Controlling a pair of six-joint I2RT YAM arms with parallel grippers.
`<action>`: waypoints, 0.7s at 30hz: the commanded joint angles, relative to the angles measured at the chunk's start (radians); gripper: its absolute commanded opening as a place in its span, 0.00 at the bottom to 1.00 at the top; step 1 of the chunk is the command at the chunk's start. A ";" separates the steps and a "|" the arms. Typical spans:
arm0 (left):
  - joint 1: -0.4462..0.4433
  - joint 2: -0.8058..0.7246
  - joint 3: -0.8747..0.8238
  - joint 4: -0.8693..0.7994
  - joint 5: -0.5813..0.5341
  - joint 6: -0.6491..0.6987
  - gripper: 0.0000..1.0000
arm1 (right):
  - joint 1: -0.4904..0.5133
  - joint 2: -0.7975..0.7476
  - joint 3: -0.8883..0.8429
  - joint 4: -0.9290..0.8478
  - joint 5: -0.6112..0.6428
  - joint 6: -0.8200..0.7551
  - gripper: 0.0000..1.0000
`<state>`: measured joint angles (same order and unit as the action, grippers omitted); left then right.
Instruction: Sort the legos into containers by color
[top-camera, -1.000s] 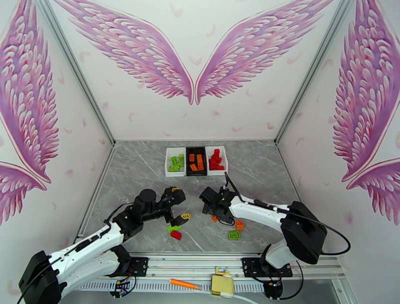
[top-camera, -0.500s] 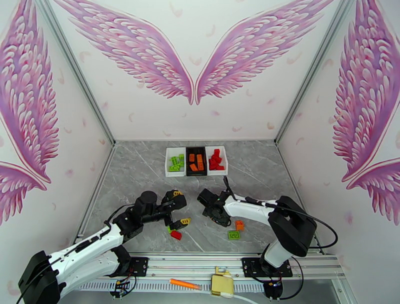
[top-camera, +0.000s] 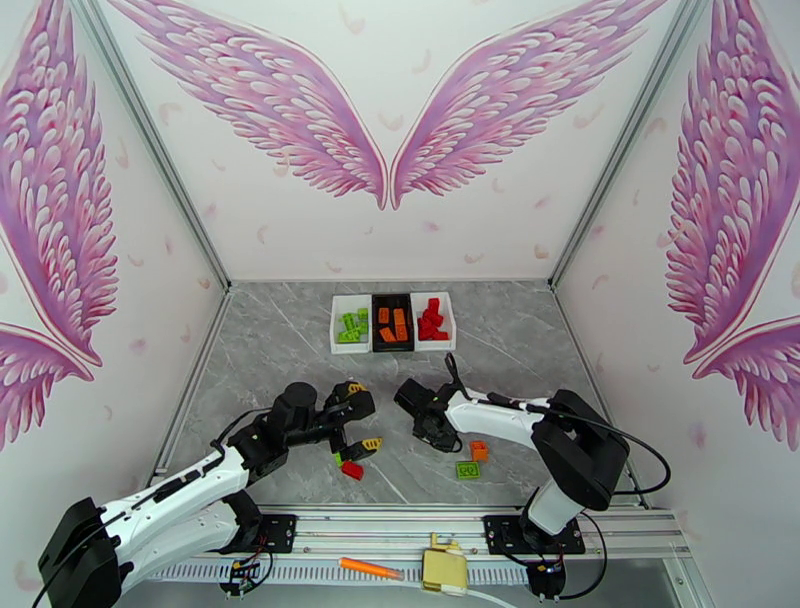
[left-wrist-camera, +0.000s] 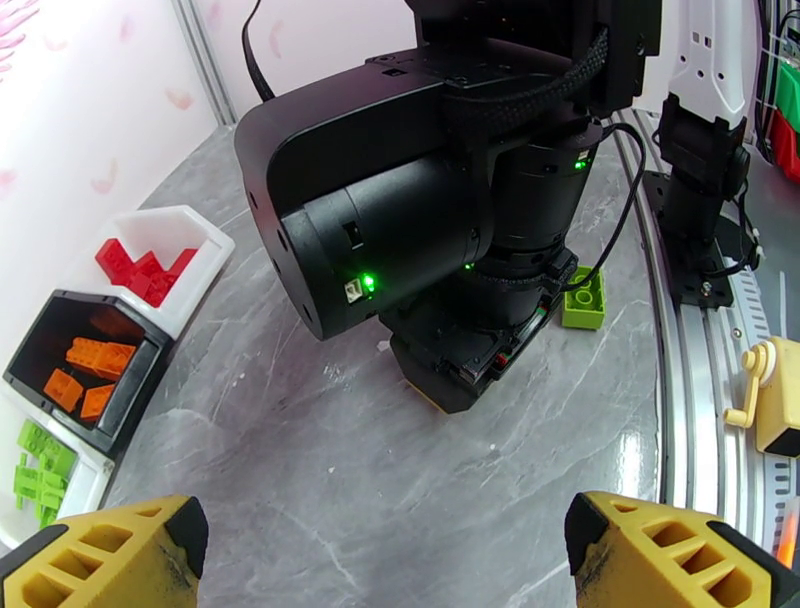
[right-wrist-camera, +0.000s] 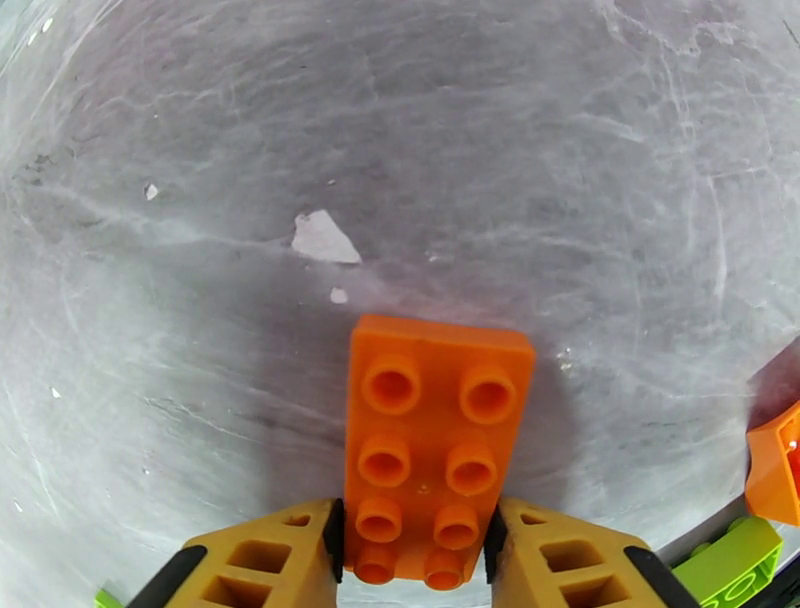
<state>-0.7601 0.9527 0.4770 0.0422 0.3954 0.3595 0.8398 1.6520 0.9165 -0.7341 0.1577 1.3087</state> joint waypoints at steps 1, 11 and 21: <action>-0.004 -0.003 -0.018 0.000 -0.017 0.002 0.99 | 0.004 0.008 0.034 -0.003 0.025 -0.017 0.38; -0.004 -0.032 -0.028 0.005 -0.078 -0.024 0.99 | 0.005 -0.014 0.185 -0.121 0.154 -0.161 0.34; -0.002 -0.083 -0.047 0.003 -0.151 -0.114 0.99 | -0.073 0.061 0.411 -0.049 0.165 -0.434 0.34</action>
<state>-0.7601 0.8959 0.4553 0.0422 0.2752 0.2844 0.7998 1.6768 1.2682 -0.8143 0.3038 0.9951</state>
